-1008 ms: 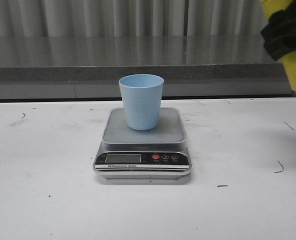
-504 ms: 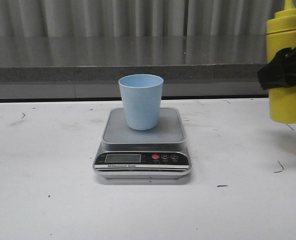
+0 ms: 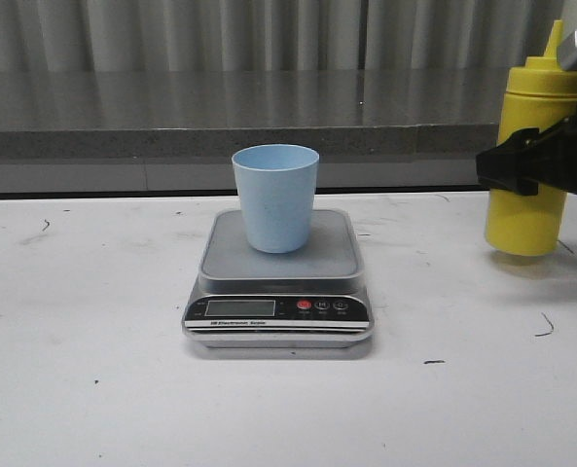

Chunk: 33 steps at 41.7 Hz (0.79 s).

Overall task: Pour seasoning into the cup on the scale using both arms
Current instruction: 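Set the yellow bottle on the table with the right gripper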

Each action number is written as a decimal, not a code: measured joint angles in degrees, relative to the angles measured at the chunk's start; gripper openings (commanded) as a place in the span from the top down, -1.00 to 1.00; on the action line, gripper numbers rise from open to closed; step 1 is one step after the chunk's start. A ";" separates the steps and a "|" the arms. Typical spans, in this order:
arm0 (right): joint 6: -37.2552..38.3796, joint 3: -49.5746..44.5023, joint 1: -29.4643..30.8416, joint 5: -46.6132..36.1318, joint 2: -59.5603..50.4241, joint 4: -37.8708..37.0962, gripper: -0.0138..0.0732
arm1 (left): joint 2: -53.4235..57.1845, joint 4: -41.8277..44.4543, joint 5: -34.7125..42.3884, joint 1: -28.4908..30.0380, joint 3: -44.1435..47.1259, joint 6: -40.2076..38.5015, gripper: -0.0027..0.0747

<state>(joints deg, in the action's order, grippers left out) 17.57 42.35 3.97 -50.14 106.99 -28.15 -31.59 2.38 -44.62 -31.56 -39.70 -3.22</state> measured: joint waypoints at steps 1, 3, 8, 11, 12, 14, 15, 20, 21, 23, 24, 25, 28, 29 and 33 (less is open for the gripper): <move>-0.41 0.15 0.00 -0.61 0.79 0.24 -0.07 | 0.00 0.00 0.00 0.00 0.00 0.00 0.12; -1.27 0.68 0.00 -1.27 1.84 0.48 -0.07 | 0.00 0.00 0.00 0.00 0.00 0.00 0.12; -1.80 2.03 0.00 -2.25 4.28 0.73 -0.07 | 0.00 0.00 0.00 0.00 0.00 0.00 0.12; -2.12 2.62 0.00 -2.99 5.16 0.96 -0.09 | 0.00 0.00 0.00 0.00 0.00 0.00 0.12; -2.26 2.73 0.00 -3.11 5.32 0.96 -0.10 | 0.00 0.00 0.00 0.00 0.00 0.00 0.12; -2.86 2.84 0.00 -3.11 5.55 0.96 -0.17 | 0.00 0.00 0.00 0.00 0.00 0.00 0.12; -3.03 2.95 0.00 -3.11 5.55 0.96 -0.22 | 0.00 0.00 0.00 0.00 0.00 0.00 0.12; -3.64 2.94 0.00 -3.11 5.55 0.96 -0.61 | 0.00 0.00 0.00 0.00 0.00 0.00 0.12; -3.62 2.94 0.00 -3.11 5.55 0.96 -0.67 | 0.00 0.00 0.00 0.00 0.00 0.00 0.12; -3.73 2.94 0.00 -3.35 5.57 0.96 -0.78 | 0.00 0.00 0.00 0.00 0.00 0.00 0.12; -3.73 2.94 0.00 -3.33 5.57 0.96 -0.81 | 0.00 0.00 0.00 0.00 0.00 0.00 0.12; -3.73 2.94 0.00 -3.48 5.57 0.96 -0.84 | 0.00 0.00 0.00 0.00 0.00 0.00 0.12; -3.81 2.94 0.03 -3.59 5.57 0.96 -0.82 | 0.00 0.00 0.00 0.00 0.00 0.00 0.12; -3.81 2.94 0.03 -3.59 5.41 0.96 -0.81 | 0.00 0.00 0.00 0.00 0.00 0.00 0.12; -3.81 2.37 0.12 -3.00 3.99 0.96 -0.80 | 0.00 0.00 0.00 0.00 0.00 0.00 0.12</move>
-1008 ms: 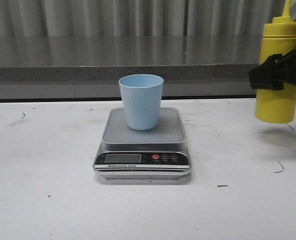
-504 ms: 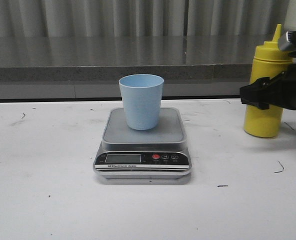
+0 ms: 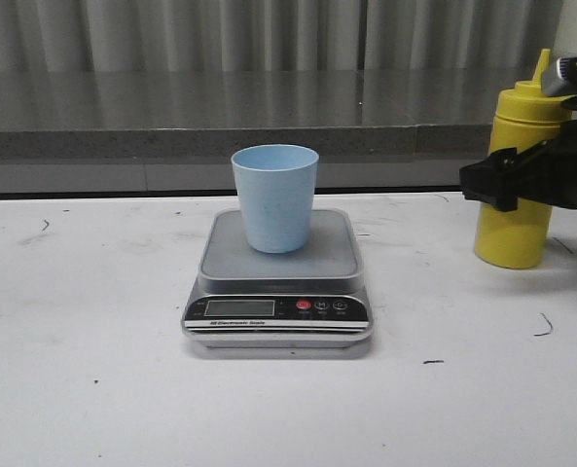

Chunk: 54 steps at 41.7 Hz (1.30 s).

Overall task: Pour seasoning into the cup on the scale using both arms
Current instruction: 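Set the yellow bottle on the table with the right gripper, then open the right gripper and withdraw it from the bottle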

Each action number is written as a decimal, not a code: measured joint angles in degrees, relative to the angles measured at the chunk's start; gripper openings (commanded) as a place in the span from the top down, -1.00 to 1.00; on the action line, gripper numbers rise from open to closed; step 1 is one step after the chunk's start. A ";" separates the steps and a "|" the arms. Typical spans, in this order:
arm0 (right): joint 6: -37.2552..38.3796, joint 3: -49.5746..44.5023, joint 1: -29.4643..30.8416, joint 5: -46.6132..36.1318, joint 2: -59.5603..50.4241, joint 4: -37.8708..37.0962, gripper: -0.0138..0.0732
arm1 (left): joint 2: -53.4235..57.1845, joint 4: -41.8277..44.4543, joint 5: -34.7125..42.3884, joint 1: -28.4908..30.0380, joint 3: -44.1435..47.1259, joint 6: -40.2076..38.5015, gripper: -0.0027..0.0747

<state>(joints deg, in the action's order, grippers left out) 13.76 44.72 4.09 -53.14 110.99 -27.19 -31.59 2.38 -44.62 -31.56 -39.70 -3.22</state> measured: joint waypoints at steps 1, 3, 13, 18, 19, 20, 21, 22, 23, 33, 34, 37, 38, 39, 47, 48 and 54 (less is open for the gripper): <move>0.00 -0.13 0.00 0.45 -0.54 0.00 -0.80 | 0.00 0.00 0.00 0.00 0.00 0.00 0.12; 0.00 -0.76 0.00 2.07 -1.99 0.00 -0.80 | 0.00 0.00 0.00 0.00 0.00 0.00 0.12; 0.00 -4.66 0.00 12.64 -11.25 0.00 -0.80 | 0.00 0.00 0.00 0.00 0.00 0.00 0.12; 1.83 -7.36 -0.11 17.36 -16.39 0.00 -0.80 | 0.00 0.00 0.00 0.00 0.00 0.00 0.12; 2.30 -7.64 -0.30 18.72 -17.43 0.00 -0.80 | 0.00 0.00 0.00 0.00 0.00 0.00 0.12; 3.18 -8.18 -0.34 20.79 -18.87 0.00 -0.80 | 0.00 0.00 0.00 0.00 0.00 0.00 0.12; 3.88 -8.54 -0.62 21.95 -19.59 0.00 -0.80 | 0.00 0.00 0.00 0.00 0.00 0.00 0.12; 4.61 -8.80 -1.00 24.50 -21.12 0.00 -0.80 | 0.00 0.00 0.00 0.00 0.00 0.00 0.12; 5.58 -9.11 -1.33 27.40 -22.72 0.00 -0.80 | 0.00 0.00 0.00 0.00 0.00 0.00 0.12; 10.17 -9.57 -10.64 56.12 -37.86 0.42 -0.80 | 0.00 0.00 0.00 0.00 0.00 0.00 0.12; 10.17 -9.57 -11.66 59.48 -39.64 0.80 -0.80 | 0.00 0.00 0.00 0.00 0.00 0.00 0.12; 10.20 -9.57 -14.78 67.95 -43.65 2.70 -0.80 | 0.00 0.00 0.00 0.00 0.00 0.00 0.12; 10.20 -9.46 -15.59 70.62 -44.72 3.51 -0.80 | 0.00 0.00 0.00 0.00 0.00 0.00 0.12; 10.20 -9.35 -16.57 73.33 -45.70 4.33 -0.80 | 0.00 0.00 0.00 0.00 0.00 0.00 0.12; 2.43 -6.11 -20.53 90.95 -53.44 15.51 -0.80 | 0.00 0.00 0.00 0.00 0.00 0.00 0.12; 1.25 -5.81 -20.67 91.67 -54.40 16.95 -0.80 | 0.00 0.00 0.00 0.00 0.00 0.00 0.12; -3.04 -5.05 -20.92 93.08 -62.84 22.69 -0.80 | 0.00 0.00 0.00 0.00 0.00 0.00 0.12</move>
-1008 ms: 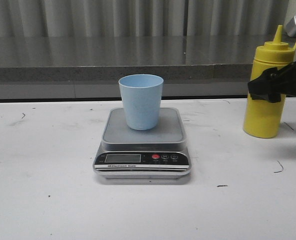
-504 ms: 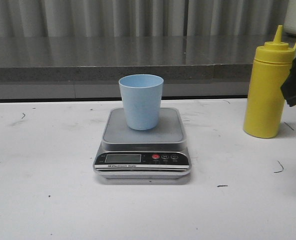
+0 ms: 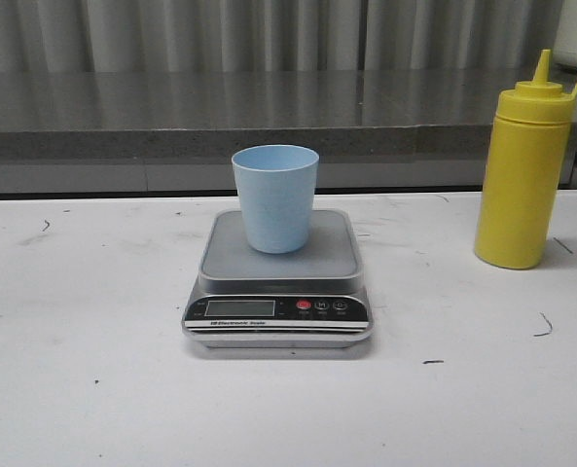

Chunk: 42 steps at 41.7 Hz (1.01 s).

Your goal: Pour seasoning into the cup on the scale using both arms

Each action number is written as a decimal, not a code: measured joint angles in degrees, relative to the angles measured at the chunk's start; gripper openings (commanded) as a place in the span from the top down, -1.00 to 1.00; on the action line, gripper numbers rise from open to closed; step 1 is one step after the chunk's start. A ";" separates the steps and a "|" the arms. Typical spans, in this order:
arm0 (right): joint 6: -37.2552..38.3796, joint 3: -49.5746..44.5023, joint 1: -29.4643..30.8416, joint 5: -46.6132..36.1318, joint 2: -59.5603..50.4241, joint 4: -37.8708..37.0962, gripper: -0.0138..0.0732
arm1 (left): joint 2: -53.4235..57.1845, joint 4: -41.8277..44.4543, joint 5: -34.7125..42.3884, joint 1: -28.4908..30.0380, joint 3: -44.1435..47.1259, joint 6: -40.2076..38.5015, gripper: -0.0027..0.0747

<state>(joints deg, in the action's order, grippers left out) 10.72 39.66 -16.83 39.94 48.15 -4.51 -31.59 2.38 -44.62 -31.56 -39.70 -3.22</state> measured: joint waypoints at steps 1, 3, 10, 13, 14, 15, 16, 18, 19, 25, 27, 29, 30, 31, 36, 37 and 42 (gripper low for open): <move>-0.28 0.00 0.00 0.13 -1.38 0.13 -0.80 | 0.00 0.00 0.00 0.00 0.00 0.00 0.12; -0.91 0.00 0.00 0.69 -4.62 0.26 -0.80 | 0.00 0.00 0.00 0.00 0.00 0.00 0.12; -2.11 0.00 0.00 5.05 -14.75 0.26 -0.80 | 0.00 0.00 0.00 0.00 0.00 0.00 0.12; -2.24 0.00 0.00 8.43 -18.08 -0.09 -0.80 | 0.00 0.00 0.00 0.00 0.00 0.00 0.12; -2.35 0.00 0.00 9.41 -19.13 -0.10 -0.80 | 0.00 0.00 0.00 0.00 0.00 0.00 0.12; -2.33 0.00 0.00 10.37 -19.62 -0.25 -0.80 | 0.00 0.00 0.00 0.00 0.00 0.00 0.12; -2.33 0.00 0.00 11.56 -20.53 -0.50 -0.80 | 0.00 0.00 0.00 0.00 0.00 0.00 0.12; -2.33 0.00 0.00 13.33 -21.89 -0.98 -0.80 | 0.00 0.00 0.00 0.00 0.00 0.00 0.12; -2.33 0.00 0.00 13.88 -22.38 -1.11 -0.80 | 0.00 0.00 0.00 0.00 0.00 0.00 0.12; -2.33 0.00 0.00 15.54 -23.87 -1.65 -0.79 | 0.00 0.00 0.00 0.00 0.00 0.00 0.12; -2.33 0.00 0.00 15.54 -23.87 -1.65 -0.71 | 0.00 0.00 0.00 0.00 0.00 0.00 0.13; -2.33 0.00 0.00 15.54 -23.87 -1.65 -0.57 | 0.00 0.00 0.00 0.00 0.00 0.00 0.18; -2.33 0.00 0.00 15.54 -23.87 -1.65 -0.46 | 0.00 0.00 0.00 0.00 0.00 0.00 0.24; -2.33 0.00 0.00 15.54 -23.87 -1.65 -0.37 | 0.00 0.00 0.00 0.00 0.00 0.00 0.29; -2.33 0.00 0.00 15.54 -23.87 -1.65 0.24 | 0.00 0.00 0.00 0.00 0.00 0.00 0.62; -2.33 0.00 0.00 15.54 -23.87 -1.65 0.37 | 0.00 0.00 0.00 0.00 0.00 0.00 0.69; -2.33 0.00 0.00 15.65 -23.87 -1.65 0.83 | 0.00 0.00 0.00 0.00 0.00 0.00 0.98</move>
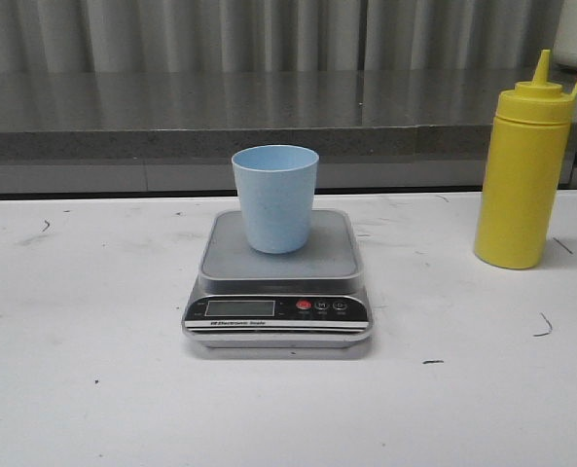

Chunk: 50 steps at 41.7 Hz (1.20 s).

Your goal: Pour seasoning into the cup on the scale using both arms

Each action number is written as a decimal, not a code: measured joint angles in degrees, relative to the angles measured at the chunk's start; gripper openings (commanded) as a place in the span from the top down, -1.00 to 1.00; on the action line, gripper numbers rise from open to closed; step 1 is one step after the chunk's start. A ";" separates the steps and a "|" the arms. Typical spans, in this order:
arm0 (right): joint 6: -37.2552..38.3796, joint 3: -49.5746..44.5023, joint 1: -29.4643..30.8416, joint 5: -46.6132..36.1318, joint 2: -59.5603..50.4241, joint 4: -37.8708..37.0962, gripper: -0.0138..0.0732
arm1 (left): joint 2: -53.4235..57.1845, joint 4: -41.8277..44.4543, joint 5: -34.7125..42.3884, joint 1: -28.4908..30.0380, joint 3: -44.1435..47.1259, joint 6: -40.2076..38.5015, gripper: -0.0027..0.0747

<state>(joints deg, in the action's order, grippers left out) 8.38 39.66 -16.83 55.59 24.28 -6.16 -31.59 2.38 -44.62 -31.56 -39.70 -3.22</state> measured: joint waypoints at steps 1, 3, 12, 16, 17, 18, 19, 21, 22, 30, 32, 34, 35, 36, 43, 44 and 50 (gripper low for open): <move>0.00 0.00 0.00 0.00 0.00 0.00 0.85 | 0.00 0.00 0.00 0.00 0.00 0.00 0.98; 0.00 0.00 0.00 0.11 0.00 0.00 0.83 | 0.00 0.00 0.00 0.00 0.00 0.00 0.98; 0.00 0.00 0.00 0.56 0.00 0.00 0.84 | 0.00 0.00 0.00 0.00 0.00 0.00 0.98; 0.00 0.00 0.00 0.82 0.00 0.00 0.84 | 0.00 0.00 0.00 0.00 0.00 0.00 0.98; 0.00 0.00 0.00 0.82 0.00 0.00 0.84 | 0.00 0.00 0.00 0.00 0.00 0.00 0.98; 0.00 0.00 0.00 0.82 0.00 0.00 0.84 | 0.00 0.00 0.00 0.00 0.00 0.00 0.98; 0.00 0.00 0.00 0.93 0.00 0.00 0.84 | 0.00 0.00 0.00 0.00 0.00 0.00 0.98; 0.00 0.00 0.00 1.04 0.00 0.00 0.84 | 0.00 0.00 0.00 0.00 0.00 0.00 0.98; 0.00 0.00 0.00 1.04 0.00 0.00 0.84 | 0.00 0.00 0.00 0.00 0.00 0.00 0.98; 0.00 0.00 0.00 1.28 0.00 0.00 0.84 | 0.25 -0.14 0.25 0.38 0.39 0.00 0.98; 0.00 0.00 0.00 1.28 0.00 0.00 0.84 | 1.03 -0.43 0.82 1.67 1.37 0.00 0.98; 0.00 0.00 0.00 1.28 0.00 0.00 0.84 | 2.24 -0.43 1.53 3.86 2.49 0.00 0.98; 0.00 0.00 0.00 1.28 0.00 0.00 0.84 | 2.94 -0.43 2.28 5.03 3.50 0.00 0.98; 0.00 0.00 0.00 1.28 0.00 0.00 0.84 | 4.37 -0.57 3.46 7.24 4.72 0.00 0.98; 0.00 0.00 0.00 1.28 0.00 -0.04 0.84 | 13.63 -2.95 15.15 18.22 14.77 0.00 0.98; 0.00 0.00 0.00 1.28 0.00 -0.04 0.84 | 15.39 -2.93 16.80 19.83 16.85 0.00 0.98; 0.00 0.00 0.00 1.36 0.00 -0.04 0.84 | 23.41 -3.17 27.15 25.34 27.28 0.00 0.98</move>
<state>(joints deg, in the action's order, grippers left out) 8.38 39.66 -16.83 56.96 24.28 -6.20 -8.18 -0.79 -17.47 -6.22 -12.42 -3.22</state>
